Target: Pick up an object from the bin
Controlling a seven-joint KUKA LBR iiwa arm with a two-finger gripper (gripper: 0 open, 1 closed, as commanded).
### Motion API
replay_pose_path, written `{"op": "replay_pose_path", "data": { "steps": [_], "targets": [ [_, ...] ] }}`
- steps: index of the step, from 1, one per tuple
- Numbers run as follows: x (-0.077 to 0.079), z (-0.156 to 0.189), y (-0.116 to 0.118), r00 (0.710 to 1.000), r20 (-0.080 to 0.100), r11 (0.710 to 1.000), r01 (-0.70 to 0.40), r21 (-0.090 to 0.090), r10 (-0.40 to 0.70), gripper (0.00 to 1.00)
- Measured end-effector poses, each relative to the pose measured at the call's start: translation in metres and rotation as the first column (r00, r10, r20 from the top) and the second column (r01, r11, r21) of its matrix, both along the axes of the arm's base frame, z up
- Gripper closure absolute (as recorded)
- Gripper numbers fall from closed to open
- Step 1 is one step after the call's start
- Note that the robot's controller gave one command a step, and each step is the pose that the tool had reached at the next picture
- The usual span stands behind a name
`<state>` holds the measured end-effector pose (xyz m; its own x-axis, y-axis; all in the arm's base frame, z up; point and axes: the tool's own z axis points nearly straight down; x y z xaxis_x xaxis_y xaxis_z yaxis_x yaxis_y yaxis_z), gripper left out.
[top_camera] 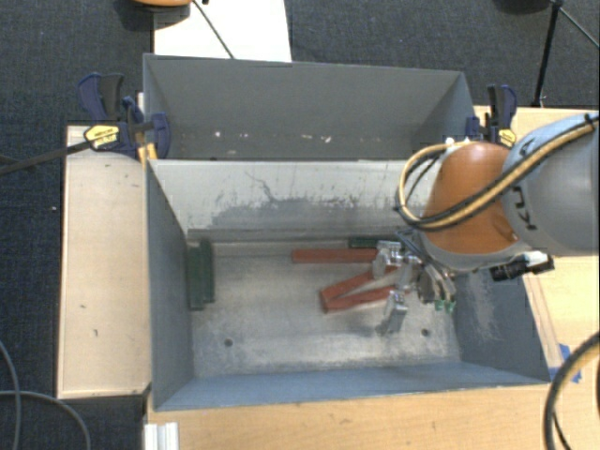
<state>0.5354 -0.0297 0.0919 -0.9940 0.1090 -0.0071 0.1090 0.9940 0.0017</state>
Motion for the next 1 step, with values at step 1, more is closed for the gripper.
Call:
{"op": "replay_pose_path", "data": {
  "steps": [1],
  "targets": [
    [0.0082, -0.0200, -0.0184, 0.976, -0.001, 0.976, -0.219, -0.002, 0.219, 1.00]
  ]
}}
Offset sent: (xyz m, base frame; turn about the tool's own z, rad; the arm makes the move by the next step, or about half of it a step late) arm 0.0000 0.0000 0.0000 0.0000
